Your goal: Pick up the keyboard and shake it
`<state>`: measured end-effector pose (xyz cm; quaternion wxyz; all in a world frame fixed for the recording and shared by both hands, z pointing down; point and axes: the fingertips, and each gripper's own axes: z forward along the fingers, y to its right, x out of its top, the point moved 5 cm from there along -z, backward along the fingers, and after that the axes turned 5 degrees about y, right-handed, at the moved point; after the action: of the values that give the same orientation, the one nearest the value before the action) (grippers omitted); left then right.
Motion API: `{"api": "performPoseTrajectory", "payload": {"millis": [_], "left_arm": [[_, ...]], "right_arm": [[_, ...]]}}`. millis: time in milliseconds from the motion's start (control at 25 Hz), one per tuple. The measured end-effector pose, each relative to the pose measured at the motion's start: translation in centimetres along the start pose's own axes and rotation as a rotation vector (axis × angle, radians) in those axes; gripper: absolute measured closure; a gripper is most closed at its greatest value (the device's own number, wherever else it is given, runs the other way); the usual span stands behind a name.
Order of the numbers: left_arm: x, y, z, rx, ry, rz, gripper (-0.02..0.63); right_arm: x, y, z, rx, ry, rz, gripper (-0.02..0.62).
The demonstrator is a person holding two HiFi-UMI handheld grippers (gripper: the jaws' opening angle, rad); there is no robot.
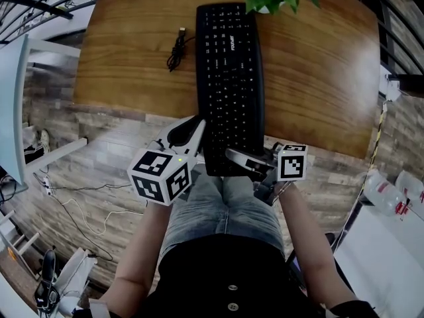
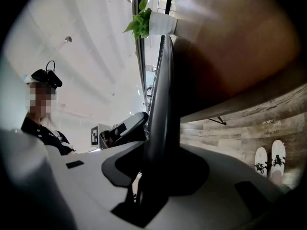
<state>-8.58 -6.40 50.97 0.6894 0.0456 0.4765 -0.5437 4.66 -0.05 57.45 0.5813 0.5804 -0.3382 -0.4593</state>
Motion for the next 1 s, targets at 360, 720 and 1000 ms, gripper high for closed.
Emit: {"api": "performPoseTrajectory", "payload": {"millis": [360, 720, 1000], "left_arm": [[1.0, -0.8, 0.6, -0.140, -0.023, -0.221, 0.359], [1.8, -2.1, 2.2, -0.264, -0.045, -0.407, 0.333], [3.2, -1.9, 4.8, -0.388, -0.055, -0.571, 0.330]], "right_arm": [[0.3, -1.9, -0.8, -0.017, -0.042, 0.013, 0.437], [0.7, -4.5, -1.2, 0.065, -0.048, 0.103, 0.426], [0.9, -5.3, -1.4, 0.084, -0.060, 0.121, 0.422]]}}
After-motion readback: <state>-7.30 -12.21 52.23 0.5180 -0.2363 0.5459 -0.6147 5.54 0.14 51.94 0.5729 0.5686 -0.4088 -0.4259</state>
